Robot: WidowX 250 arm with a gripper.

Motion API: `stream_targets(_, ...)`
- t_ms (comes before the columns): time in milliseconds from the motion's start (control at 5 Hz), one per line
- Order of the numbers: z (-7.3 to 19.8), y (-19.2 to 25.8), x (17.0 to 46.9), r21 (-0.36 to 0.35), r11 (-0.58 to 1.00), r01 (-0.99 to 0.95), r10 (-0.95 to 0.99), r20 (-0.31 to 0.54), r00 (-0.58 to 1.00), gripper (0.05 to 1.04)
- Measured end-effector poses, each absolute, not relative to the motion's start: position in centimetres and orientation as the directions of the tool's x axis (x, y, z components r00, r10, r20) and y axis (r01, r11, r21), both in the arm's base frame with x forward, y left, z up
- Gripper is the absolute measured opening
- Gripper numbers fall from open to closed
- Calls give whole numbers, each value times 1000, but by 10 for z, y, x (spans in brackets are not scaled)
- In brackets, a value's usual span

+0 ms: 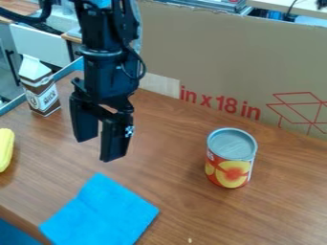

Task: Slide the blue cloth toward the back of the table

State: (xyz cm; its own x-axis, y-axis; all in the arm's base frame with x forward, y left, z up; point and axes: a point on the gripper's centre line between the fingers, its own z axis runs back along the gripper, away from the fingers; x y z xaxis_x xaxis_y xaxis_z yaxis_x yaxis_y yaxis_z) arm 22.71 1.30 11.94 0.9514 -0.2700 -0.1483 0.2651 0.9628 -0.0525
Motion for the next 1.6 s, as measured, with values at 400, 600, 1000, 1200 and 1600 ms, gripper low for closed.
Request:
stream_targets(400, 103, 9, 202, -52, 963, 263, -268, -196, 943, 1009)
stream_targets(600, 96, -1, 181, -73, 942, 327, -333, -78, 940, 1009)
stream_targets(1000, 54, -8, 185, -119, 927, 357, -372, -157, 915, 1009)
stream_targets(1200, 38, -8, 191, -124, 926, 355, -372, -164, 913, 1009)
stream_targets(1600, 20, -7, 197, -162, 936, 311, -336, -160, 928, 1009)
